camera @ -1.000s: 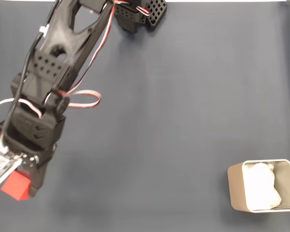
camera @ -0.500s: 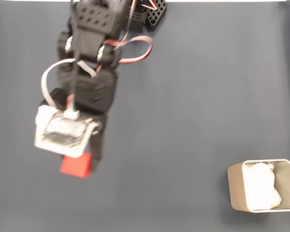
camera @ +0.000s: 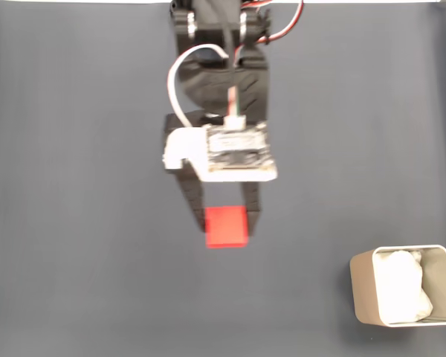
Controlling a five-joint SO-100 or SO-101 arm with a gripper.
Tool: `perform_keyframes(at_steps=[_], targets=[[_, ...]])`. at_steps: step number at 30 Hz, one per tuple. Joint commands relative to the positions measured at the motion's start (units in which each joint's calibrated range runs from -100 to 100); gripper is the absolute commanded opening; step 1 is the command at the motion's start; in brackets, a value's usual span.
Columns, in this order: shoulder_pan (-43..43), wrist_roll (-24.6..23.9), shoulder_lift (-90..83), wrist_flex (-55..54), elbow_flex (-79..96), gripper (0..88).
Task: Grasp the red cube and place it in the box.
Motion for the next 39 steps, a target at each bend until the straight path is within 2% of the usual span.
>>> perform_keyframes(at_steps=[1, 22, 39], targets=[[-3.67, 1.03, -3.12, 0.01, -0.70, 0.0], [-20.08, 1.12, 11.01, -2.04, -12.47, 0.0], [-22.85, 1.71, 33.63, -2.94, -36.65, 0.0]])
